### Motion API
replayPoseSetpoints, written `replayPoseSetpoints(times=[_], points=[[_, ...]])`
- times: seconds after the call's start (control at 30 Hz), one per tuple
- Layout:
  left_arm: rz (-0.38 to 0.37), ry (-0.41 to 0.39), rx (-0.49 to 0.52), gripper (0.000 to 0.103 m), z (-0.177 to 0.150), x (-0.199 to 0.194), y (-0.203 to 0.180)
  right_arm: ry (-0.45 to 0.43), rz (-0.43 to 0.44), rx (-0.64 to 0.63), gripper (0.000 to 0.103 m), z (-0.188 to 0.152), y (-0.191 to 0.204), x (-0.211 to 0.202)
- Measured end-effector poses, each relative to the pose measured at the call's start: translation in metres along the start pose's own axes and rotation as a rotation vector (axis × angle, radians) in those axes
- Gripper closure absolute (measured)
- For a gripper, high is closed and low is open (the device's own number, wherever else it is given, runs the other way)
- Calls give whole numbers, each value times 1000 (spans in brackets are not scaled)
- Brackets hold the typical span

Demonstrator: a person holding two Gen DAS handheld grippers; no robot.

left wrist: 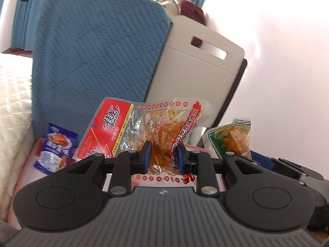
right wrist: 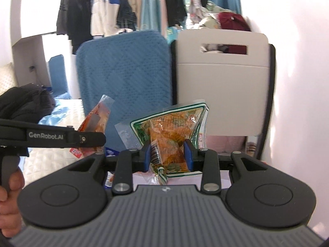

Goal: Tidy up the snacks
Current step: 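Lift both held packs and carry them over the pink box, then open the left gripper over the pink box while the right gripper releases the green-label pack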

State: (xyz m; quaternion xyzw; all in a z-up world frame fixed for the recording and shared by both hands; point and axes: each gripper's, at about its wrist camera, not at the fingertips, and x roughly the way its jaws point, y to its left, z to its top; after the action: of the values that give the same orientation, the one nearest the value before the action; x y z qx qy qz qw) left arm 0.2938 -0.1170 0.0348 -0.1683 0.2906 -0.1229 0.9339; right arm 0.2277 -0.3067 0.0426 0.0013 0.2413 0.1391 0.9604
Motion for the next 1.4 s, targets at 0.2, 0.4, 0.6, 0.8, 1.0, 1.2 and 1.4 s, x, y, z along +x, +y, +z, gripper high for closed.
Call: replayPoseSetpoints(times=[0.2,0.4,0.6,0.8,1.0,1.2,1.4], points=[[-18,64,0,73,-14,42,-19,63,-34,29,68,-17,-34,14],[-19,122,-5,73,-40,85,-29,139,-55,44,68,-45,-63,39],[3,181,5,73,-68,119,-35,238,-65,67,68,-80,-90,67],[40,239,18,73,-89,146,-32,313,-60,91,67,-107,-103,91],[49,280,21,74,-100,161,-30,365,-54,120,67,-127,-112,105],[39,300,44,59,-100,165,-31,381,-59,149,60,-131,-118,113],[47,259,81,31,-91,145,-39,381,-103,162,31,-126,-123,117]])
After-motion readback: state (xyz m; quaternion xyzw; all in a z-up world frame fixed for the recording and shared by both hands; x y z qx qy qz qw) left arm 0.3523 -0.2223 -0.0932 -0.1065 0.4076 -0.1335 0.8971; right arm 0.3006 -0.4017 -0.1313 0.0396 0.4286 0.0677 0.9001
